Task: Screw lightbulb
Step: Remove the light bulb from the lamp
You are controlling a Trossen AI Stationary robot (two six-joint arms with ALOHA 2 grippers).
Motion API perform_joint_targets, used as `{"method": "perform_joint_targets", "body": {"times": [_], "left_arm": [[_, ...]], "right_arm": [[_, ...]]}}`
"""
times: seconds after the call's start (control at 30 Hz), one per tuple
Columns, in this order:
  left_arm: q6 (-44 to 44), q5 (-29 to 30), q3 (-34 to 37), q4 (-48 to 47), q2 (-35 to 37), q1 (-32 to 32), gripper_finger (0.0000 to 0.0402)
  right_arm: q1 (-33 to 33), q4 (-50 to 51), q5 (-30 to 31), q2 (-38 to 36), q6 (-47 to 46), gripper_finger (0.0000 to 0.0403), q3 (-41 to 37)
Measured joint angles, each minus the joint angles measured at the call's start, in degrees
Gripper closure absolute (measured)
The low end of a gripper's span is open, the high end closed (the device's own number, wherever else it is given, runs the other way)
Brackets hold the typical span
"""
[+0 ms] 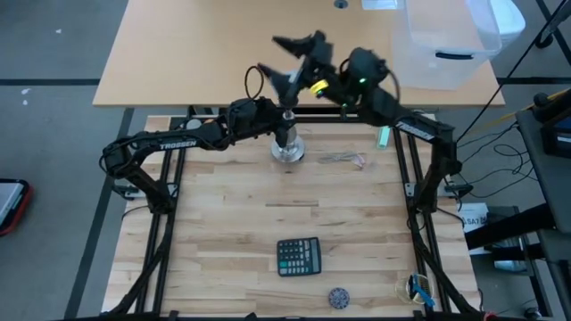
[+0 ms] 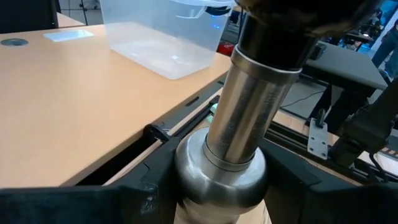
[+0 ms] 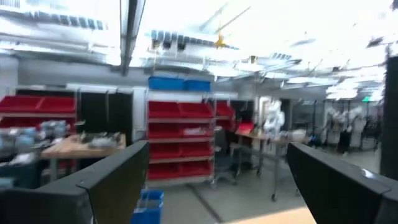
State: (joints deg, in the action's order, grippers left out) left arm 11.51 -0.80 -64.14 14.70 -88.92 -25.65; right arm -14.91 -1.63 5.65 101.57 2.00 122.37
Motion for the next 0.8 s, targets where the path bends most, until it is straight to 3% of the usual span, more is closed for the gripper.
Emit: {"method": "perform_joint_targets", "body": {"times": [0.13, 0.37, 0.63, 0.8], "left_arm": [[0.00, 0.00, 0.00, -0.02, 0.00, 0.00, 0.0228], [0.05, 0.04, 0.00, -0.02, 0.00, 0.00, 0.0228], [-0.01, -0.13, 0.00, -0.04, 0.00, 0.00, 0.0228], [-0.07, -1.19, 0.00, -0.14, 0.00, 0.02, 0.0228]], "right_arm": [[2.17, 3.28, 1.11, 1.66, -0.22, 0.0030, -0.03], [8.02, 6.47, 12.24, 2.11, 8.60, 0.0030, -0.03], [11.91, 8.15, 12.27, 1.24, 9.95, 0.0030, -0.05], [11.95, 12.87, 12.63, -4.76, 13.14, 0.0030, -0.06]]}}
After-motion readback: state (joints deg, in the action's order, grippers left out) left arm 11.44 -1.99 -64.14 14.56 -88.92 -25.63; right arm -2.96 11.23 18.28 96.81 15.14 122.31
